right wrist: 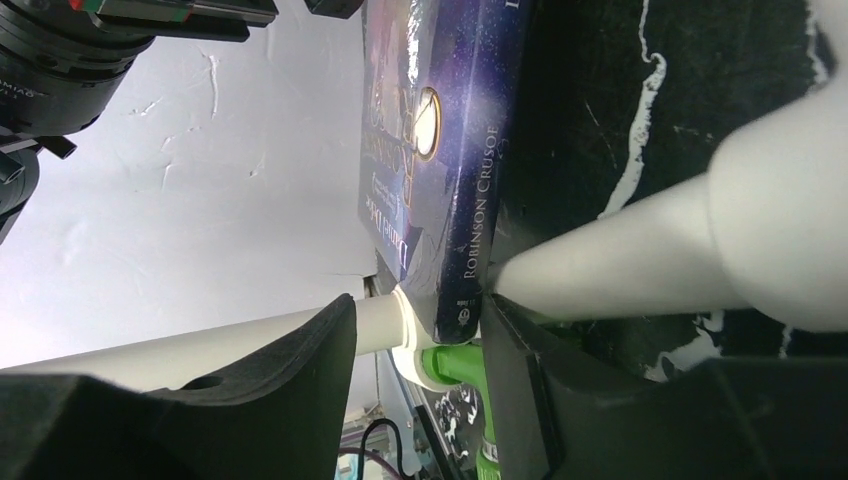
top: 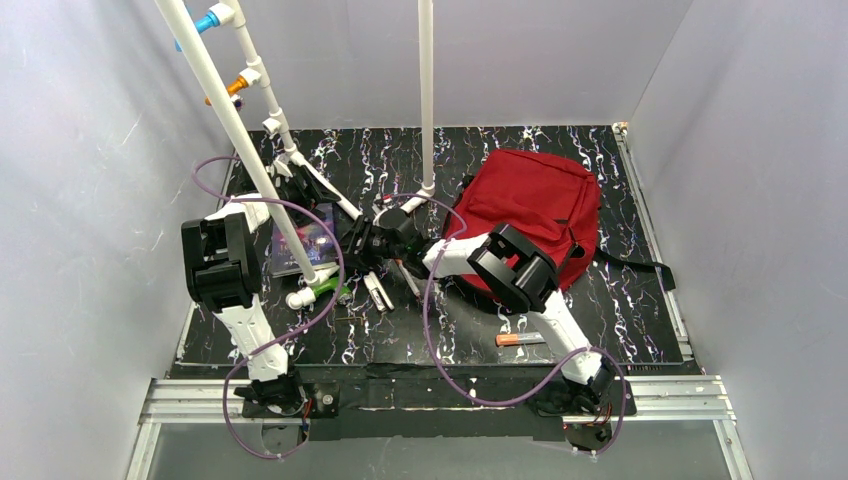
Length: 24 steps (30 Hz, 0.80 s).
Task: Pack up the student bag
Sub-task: Adjust the book at the center of the board.
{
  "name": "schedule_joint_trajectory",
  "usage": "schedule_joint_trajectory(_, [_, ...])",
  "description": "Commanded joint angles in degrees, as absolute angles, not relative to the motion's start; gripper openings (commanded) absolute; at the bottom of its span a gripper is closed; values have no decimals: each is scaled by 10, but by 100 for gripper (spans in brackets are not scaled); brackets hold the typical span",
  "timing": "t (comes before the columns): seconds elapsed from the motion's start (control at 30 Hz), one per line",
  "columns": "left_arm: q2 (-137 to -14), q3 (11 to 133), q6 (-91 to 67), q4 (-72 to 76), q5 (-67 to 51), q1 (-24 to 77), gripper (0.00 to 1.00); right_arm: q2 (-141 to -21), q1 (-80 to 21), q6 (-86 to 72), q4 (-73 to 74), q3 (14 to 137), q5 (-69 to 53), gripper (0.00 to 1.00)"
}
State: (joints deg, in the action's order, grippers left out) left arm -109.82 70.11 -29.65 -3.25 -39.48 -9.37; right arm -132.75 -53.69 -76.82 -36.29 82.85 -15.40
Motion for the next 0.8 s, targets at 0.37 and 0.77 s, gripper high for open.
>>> schedule_joint_trajectory(0.37, [-1078, 720, -241, -152, -365, -104, 80, -1350, -535, -704, -349, 892, -115, 55])
schedule_joint_trajectory(0.77, [-1003, 761, -175, -237, -200, -178, 90, -1401, -533, -564, -150, 1051, -105, 68])
